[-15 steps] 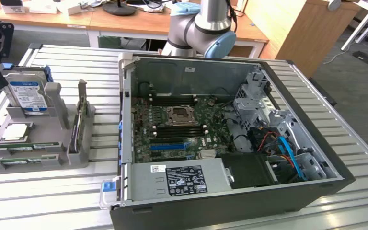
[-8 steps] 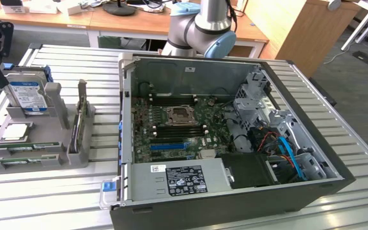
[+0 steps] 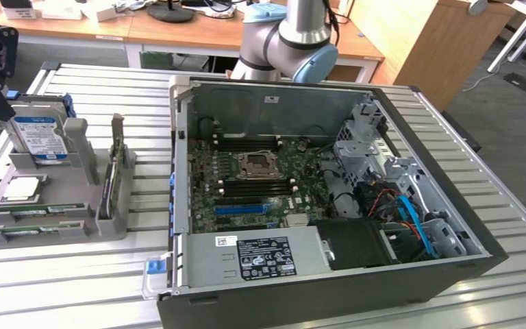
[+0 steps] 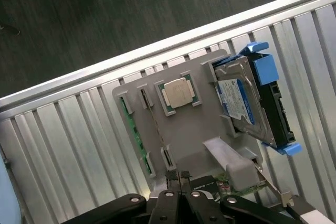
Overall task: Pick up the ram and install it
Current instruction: 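Pick up the ram and move it above insertion slot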
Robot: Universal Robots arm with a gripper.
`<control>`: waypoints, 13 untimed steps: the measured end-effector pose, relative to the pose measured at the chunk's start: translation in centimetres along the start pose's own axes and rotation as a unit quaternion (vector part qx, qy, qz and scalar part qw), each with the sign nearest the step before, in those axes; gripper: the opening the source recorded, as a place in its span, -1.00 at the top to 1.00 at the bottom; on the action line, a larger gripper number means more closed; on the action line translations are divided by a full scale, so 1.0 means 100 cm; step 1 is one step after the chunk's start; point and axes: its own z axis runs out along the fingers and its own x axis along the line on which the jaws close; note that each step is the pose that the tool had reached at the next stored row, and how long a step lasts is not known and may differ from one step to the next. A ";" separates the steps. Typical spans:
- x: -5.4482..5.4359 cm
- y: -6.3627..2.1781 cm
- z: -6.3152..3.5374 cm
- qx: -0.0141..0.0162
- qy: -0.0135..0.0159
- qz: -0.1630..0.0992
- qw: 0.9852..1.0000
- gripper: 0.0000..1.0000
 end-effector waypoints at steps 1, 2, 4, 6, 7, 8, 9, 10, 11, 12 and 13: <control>0.000 0.0000 0.0000 0.000 0.000 0.000 1.000 0.79; 0.000 0.0000 0.0000 0.000 0.000 0.000 1.000 0.79; 0.000 0.0001 0.0000 0.000 0.000 -0.002 1.000 0.79; 0.000 0.0001 0.0000 -0.001 -0.002 -0.014 1.000 0.79; 0.000 0.0001 0.0000 -0.001 -0.002 -0.021 1.000 0.79; 0.000 0.0000 0.0000 -0.001 -0.003 -0.028 1.000 0.79; 0.000 0.0001 0.0000 -0.002 -0.003 -0.034 0.999 0.79; 0.000 0.0001 0.0000 -0.002 -0.004 -0.041 0.999 0.79; 0.000 0.0001 0.0000 -0.002 -0.004 -0.049 0.999 0.79; 0.000 0.0000 0.0000 -0.003 -0.005 -0.056 0.998 0.79; 0.000 0.0001 0.0000 -0.003 -0.006 -0.063 0.998 0.79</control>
